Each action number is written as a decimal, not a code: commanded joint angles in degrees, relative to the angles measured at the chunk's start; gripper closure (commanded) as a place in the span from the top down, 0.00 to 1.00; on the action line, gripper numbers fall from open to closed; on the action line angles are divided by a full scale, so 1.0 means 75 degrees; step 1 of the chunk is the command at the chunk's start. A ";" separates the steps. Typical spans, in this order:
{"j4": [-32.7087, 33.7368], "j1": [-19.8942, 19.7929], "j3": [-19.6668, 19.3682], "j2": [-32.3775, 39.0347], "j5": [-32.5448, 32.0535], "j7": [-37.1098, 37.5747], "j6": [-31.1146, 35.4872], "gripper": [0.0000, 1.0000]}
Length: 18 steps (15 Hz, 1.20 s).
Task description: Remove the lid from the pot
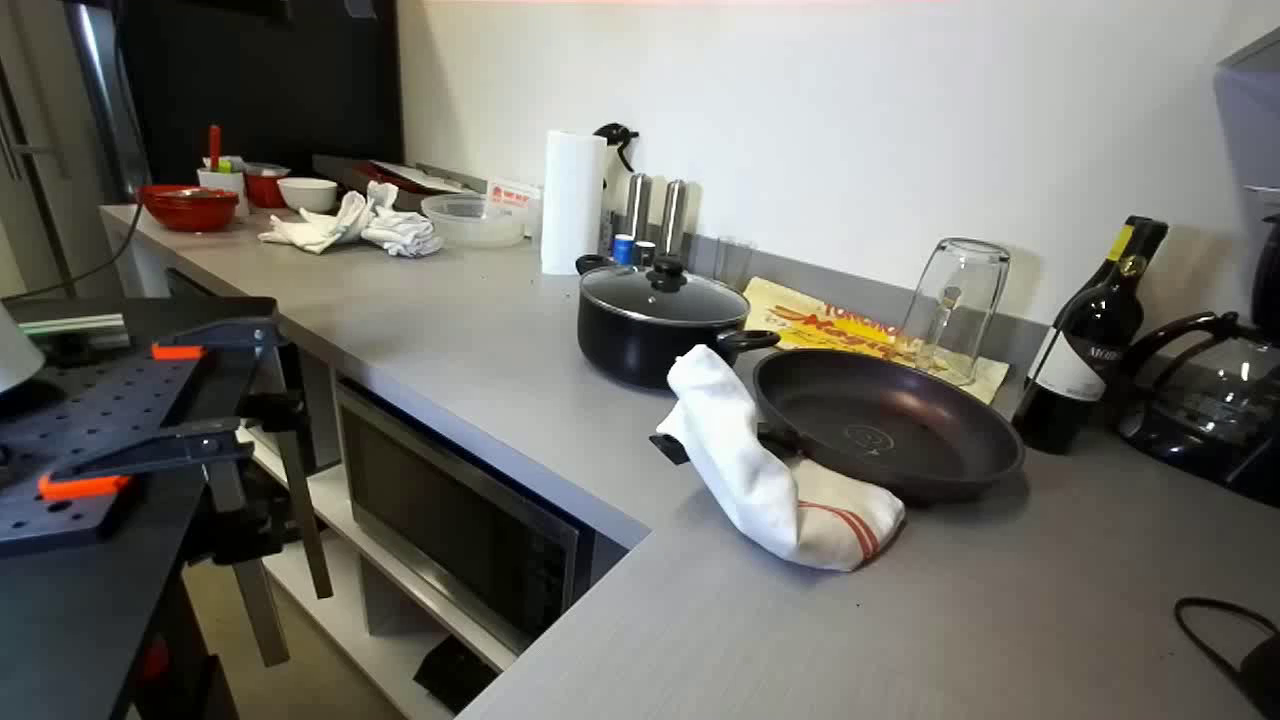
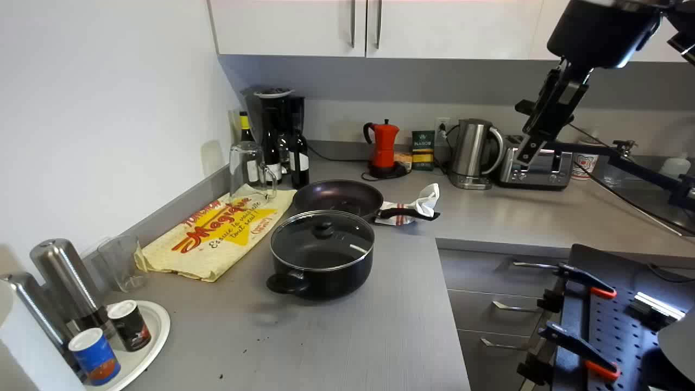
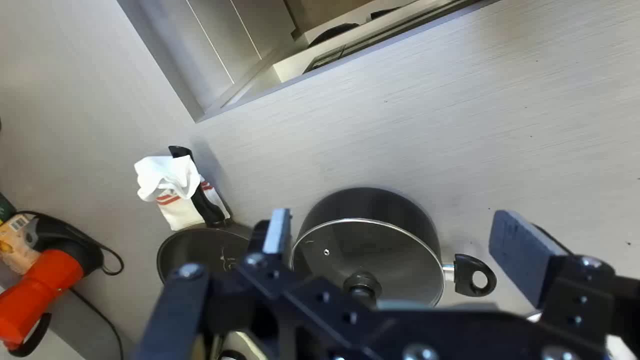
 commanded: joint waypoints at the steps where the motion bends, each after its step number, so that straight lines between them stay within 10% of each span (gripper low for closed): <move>1: -0.0014 0.0070 -0.0069 0.0028 -0.0073 0.0055 -0.0040 1.00; 18: 0.0364 -0.0265 -0.0737 0.1070 -0.0328 -0.0653 0.0322 1.00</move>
